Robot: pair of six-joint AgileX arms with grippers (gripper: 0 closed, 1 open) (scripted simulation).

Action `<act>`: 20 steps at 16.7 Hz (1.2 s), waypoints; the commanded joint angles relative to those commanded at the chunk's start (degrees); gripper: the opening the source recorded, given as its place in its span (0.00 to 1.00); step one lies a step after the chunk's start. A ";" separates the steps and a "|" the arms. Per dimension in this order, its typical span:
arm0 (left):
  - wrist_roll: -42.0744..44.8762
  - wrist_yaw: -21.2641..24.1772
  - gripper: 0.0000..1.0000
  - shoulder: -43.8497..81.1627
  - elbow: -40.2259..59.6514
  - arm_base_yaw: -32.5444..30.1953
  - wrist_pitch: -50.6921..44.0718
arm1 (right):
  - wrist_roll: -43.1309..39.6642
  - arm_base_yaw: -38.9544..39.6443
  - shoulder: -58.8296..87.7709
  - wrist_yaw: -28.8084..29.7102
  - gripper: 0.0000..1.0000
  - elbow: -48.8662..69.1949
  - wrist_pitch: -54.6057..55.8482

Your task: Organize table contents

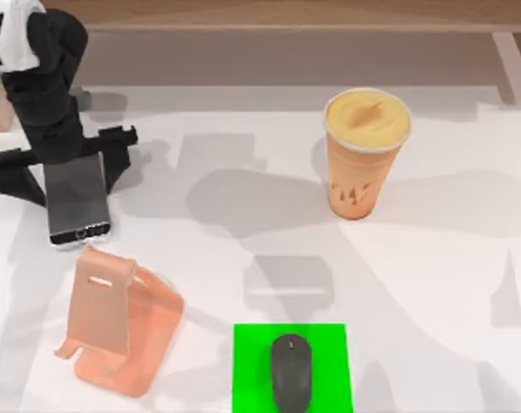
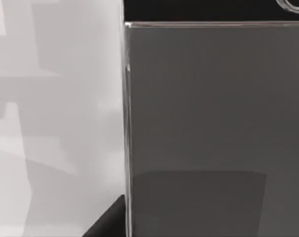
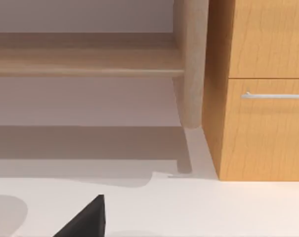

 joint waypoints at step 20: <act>0.12 -0.22 0.00 -2.28 3.01 -0.13 -4.94 | 0.00 0.00 0.00 0.00 1.00 0.00 0.00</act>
